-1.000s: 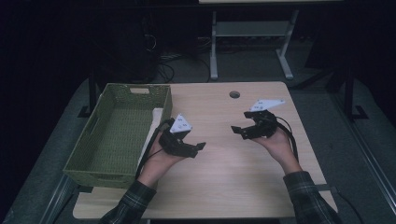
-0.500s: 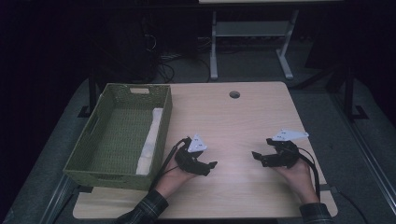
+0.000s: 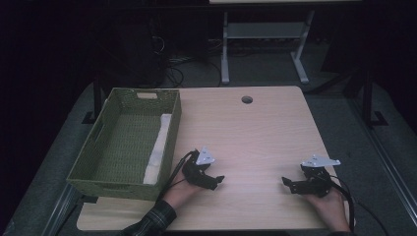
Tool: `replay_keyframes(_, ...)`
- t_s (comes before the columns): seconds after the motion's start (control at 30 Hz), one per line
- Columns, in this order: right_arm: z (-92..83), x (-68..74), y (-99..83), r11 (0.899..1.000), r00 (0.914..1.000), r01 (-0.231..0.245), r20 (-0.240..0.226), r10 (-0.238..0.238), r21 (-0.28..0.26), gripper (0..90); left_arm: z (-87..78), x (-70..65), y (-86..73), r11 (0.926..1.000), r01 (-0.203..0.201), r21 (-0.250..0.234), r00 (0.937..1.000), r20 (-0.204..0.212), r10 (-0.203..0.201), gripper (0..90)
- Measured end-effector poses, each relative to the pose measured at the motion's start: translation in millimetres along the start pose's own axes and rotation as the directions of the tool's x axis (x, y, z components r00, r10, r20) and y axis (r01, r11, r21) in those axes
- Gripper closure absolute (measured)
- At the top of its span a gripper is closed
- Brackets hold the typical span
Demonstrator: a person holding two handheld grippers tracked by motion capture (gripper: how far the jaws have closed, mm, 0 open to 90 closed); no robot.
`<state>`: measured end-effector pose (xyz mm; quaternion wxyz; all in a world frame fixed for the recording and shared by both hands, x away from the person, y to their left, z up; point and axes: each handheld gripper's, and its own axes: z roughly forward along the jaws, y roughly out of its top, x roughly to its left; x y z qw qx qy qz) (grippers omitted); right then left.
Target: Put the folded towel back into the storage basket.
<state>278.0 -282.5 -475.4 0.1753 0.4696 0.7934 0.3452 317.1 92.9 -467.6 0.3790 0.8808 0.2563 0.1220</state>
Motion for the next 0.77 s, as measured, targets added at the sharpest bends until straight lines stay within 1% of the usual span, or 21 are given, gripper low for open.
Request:
replay_keyframes(0.03,0.3,-0.4,-1.5,1.000,1.0000,0.001,0.008,-0.001,-0.003,10.1,1.1,-0.6,-0.6,1.0000,-0.004,0.006,1.0000,0.002,0.004,16.4)
replay_keyframes(0.1,1.9,-0.7,-2.7,1.000,1.0000,-0.004,0.005,0.004,0.005,10.1,5.3,-2.7,-2.9,0.9994,-0.024,0.027,0.9997,-0.008,0.025,16.4)
replay_keyframes(0.13,3.7,-0.5,-3.5,1.000,1.0000,0.000,0.006,0.000,0.009,9.6,7.0,-3.5,-4.5,0.9995,-0.024,0.020,0.9997,0.000,0.024,16.4)
replay_keyframes(0.17,4.4,1.1,-3.2,1.000,0.9997,0.017,0.018,-0.017,0.013,9.6,7.5,-3.4,-4.9,0.9997,-0.014,0.020,0.9999,0.006,0.014,16.0)
replay_keyframes(0.27,4.5,1.1,-3.7,1.000,0.9998,0.016,0.014,-0.016,0.008,9.4,8.5,-3.8,-6.3,1.0000,-0.004,0.006,0.9998,0.017,0.004,16.0)
replay_keyframes(0.3,4.6,1.1,-4.3,1.000,0.9999,0.011,0.012,-0.011,0.007,9.1,8.4,-3.3,-6.3,0.9999,-0.005,0.009,0.9998,0.020,0.005,16.0)
replay_keyframes(0.37,4.9,0.5,-5.1,1.000,0.9998,0.014,0.012,-0.014,-0.001,8.5,8.7,-2.5,-6.4,1.0000,0.000,0.010,0.9996,0.030,0.000,16.0)
replay_keyframes(0.47,5.1,1.3,-5.0,1.000,0.9999,0.008,0.013,-0.008,0.000,7.9,8.7,-2.5,-6.5,1.0000,0.000,0.009,0.9995,0.030,-0.001,16.0)
replay_keyframes(0.7,7.6,1.5,-3.4,1.000,0.9998,0.020,0.004,-0.020,0.011,3.2,8.7,-2.4,-6.5,0.9999,0.001,0.010,0.9995,0.030,-0.001,15.9)
replay_keyframes(0.77,7.9,1.7,-3.2,1.000,0.9998,0.020,0.003,-0.020,0.011,3.0,8.7,-2.4,-6.4,0.9999,0.001,0.011,0.9995,0.030,-0.002,15.9)
